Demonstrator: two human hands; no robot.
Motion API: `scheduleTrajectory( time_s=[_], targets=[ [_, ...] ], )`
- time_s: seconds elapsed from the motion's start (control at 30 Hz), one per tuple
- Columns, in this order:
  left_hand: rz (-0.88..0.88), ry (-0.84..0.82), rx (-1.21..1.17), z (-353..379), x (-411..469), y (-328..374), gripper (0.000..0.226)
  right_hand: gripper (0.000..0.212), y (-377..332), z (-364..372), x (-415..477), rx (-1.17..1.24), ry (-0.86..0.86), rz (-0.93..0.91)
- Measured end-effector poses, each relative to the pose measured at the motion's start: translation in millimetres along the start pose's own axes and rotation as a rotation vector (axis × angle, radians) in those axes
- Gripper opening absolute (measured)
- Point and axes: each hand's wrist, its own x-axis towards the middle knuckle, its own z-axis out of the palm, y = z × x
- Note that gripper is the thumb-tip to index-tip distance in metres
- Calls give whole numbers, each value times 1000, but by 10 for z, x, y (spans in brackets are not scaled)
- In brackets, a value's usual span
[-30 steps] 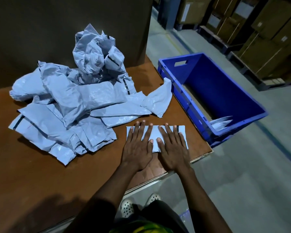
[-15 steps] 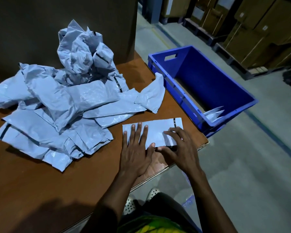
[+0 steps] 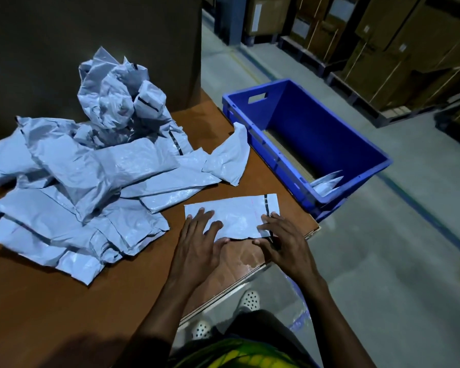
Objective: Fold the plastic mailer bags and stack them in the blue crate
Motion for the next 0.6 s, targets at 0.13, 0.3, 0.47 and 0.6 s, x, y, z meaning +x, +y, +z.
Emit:
scheduleTrajectory(
  time_s=[0.13, 0.3, 0.47, 0.6],
  targets=[
    [161, 204, 185, -179, 203, 157, 19, 16, -1, -77, 135, -61, 129, -135],
    [178, 291, 260, -476, 655, 384, 12, 20, -94, -405, 509, -70, 240, -130],
    [54, 167, 137, -96, 963, 192, 31, 11, 264, -372, 904, -16, 43, -69],
    [-97, 27, 233, 236, 840, 85, 24, 24, 355, -217, 890, -156, 76, -48]
  ],
)
